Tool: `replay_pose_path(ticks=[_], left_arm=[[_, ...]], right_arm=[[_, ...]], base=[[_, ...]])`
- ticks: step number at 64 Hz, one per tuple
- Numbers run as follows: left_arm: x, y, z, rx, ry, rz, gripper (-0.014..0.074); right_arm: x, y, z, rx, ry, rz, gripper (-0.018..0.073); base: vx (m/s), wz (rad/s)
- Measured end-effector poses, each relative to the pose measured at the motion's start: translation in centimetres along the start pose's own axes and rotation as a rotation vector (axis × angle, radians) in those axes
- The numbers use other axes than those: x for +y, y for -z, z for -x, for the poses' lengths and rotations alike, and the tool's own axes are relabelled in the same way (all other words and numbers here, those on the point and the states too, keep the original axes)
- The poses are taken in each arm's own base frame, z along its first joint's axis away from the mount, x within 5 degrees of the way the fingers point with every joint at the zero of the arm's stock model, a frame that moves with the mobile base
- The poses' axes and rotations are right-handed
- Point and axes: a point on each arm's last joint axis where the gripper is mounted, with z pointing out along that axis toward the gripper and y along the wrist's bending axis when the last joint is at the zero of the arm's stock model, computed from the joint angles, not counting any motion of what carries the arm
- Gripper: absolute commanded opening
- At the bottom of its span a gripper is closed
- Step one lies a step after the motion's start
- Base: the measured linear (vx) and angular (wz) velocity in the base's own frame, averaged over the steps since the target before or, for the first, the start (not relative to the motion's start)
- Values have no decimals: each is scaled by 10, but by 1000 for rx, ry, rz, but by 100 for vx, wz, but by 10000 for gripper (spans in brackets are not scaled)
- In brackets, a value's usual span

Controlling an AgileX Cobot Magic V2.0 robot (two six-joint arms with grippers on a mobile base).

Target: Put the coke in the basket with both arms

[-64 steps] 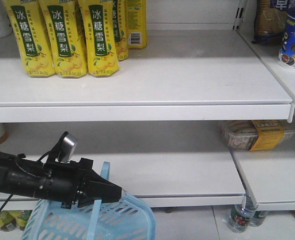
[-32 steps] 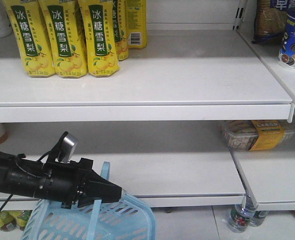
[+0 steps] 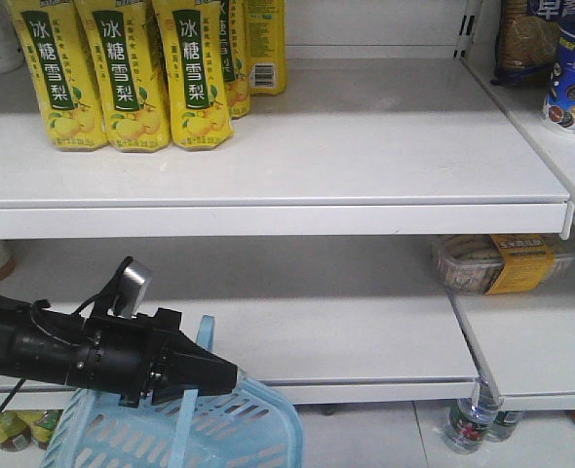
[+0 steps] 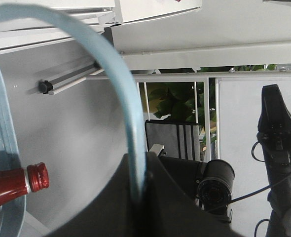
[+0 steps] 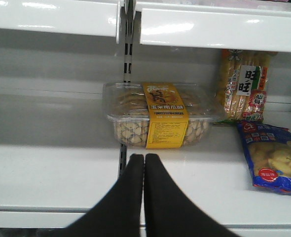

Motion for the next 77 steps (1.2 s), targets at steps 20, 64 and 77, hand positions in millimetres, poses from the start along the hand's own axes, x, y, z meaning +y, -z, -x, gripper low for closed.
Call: replay_pose_path(ticks=[20,64,77], left_arm=[[0,0,0,0,0,0,-6],[-23,5,-16,52,-190,40,-6],[-73,29,-40,2,-367,-14,-6]], right_arm=[[0,0,0,1,0,0,-10],[0,0,0,2,0,1,-10],[0,0,0,2,0,1,-10]], base=[[0,0],[0,0],[0,0]])
